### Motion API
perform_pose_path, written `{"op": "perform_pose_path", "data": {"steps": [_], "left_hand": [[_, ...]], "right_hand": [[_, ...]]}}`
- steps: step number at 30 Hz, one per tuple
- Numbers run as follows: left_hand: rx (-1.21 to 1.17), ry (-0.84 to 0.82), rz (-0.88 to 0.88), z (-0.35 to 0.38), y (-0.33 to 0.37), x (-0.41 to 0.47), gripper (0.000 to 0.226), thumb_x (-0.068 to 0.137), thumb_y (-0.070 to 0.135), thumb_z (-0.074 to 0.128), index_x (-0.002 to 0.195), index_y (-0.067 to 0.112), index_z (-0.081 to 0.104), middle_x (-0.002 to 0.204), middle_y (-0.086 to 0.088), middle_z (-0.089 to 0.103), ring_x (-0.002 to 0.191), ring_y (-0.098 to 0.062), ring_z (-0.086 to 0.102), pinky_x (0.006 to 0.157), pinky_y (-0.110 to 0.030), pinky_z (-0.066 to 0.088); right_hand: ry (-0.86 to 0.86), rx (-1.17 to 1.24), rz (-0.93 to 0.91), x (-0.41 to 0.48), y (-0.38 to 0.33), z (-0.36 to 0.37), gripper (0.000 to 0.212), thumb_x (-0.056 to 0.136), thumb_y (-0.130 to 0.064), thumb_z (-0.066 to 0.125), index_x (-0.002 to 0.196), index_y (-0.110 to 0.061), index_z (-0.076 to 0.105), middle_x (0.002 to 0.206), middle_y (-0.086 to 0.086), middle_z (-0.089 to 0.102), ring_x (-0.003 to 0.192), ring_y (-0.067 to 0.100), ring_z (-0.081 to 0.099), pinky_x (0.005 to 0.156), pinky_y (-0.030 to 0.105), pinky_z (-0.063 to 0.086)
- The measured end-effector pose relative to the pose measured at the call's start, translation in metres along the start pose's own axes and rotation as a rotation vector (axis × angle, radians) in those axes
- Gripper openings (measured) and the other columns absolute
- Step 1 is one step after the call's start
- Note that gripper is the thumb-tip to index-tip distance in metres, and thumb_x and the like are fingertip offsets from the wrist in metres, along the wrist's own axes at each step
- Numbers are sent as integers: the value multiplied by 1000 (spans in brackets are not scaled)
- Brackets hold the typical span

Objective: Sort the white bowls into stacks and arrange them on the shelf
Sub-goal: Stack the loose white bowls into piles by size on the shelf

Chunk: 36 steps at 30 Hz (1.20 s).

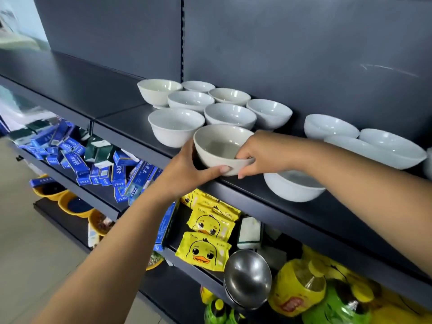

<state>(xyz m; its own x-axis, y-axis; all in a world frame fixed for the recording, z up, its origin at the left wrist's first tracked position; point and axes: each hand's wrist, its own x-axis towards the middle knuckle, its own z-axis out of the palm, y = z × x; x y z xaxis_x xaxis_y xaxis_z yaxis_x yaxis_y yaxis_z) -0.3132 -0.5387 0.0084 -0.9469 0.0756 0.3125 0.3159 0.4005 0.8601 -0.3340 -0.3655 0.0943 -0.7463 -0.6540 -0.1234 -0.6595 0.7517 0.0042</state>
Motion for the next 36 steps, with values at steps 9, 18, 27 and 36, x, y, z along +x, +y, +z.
{"op": "perform_pose_path", "data": {"steps": [9,18,27,36], "left_hand": [[-306,176,92,-2,55,9,95,60,27,81,136,12,26,129,1,46,96,9,59,78,-11,49],[-477,84,202,42,151,57,118,35,66,82,131,11,39,128,-10,56,117,-25,55,98,-48,45],[-594,-17,309,212,254,98,101,41,49,79,126,13,39,132,-4,51,116,-14,55,94,-41,49],[-405,-184,299,339,286,133,85,60,20,86,126,19,32,114,13,47,89,16,50,67,-1,45]], "right_hand": [[240,-48,-87,-23,2,-55,17,78,-28,68,77,-11,67,51,-8,43,56,-6,46,52,14,30],[533,-66,-7,-119,56,-131,22,67,-37,73,85,-25,67,84,-4,67,79,7,52,73,24,38],[768,206,417,-269,189,-121,86,61,-39,78,134,-27,34,131,-12,37,115,-4,31,86,6,22],[690,620,521,-332,308,-64,53,62,-28,80,107,-19,55,109,-7,63,105,8,58,92,27,45]]}}
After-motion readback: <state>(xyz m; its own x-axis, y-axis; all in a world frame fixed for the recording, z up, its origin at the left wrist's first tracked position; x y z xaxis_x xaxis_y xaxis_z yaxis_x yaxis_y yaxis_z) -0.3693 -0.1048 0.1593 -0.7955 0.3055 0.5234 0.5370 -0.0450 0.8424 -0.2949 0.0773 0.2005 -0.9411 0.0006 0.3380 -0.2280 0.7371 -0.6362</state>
